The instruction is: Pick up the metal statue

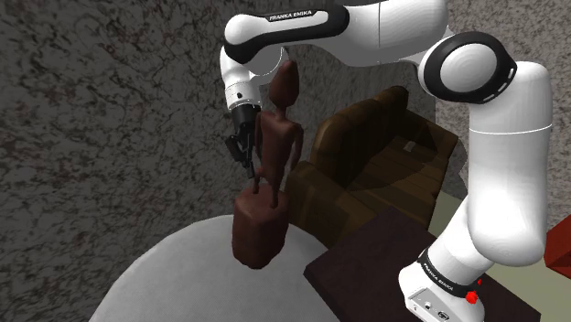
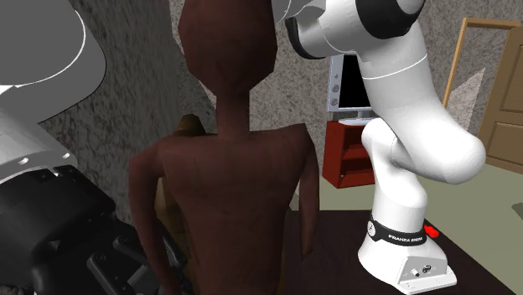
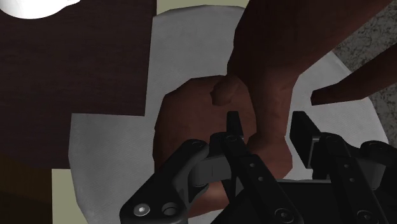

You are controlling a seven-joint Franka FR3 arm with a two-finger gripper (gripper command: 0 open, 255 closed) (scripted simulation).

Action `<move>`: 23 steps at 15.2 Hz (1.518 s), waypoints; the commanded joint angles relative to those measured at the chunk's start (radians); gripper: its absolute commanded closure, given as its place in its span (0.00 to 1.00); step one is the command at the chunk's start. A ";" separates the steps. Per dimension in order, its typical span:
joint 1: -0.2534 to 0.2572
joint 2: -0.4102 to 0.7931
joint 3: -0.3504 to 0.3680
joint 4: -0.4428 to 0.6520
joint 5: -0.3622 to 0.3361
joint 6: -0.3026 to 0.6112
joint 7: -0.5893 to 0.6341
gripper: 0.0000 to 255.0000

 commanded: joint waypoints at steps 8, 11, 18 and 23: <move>-0.001 -0.005 0.002 0.015 0.004 -0.020 0.010 1.00; -0.003 -0.014 0.004 0.041 0.010 -0.051 0.026 1.00; -0.009 -0.026 0.010 0.111 0.025 -0.124 0.068 1.00; -0.011 -0.028 0.013 0.147 0.033 -0.158 0.089 1.00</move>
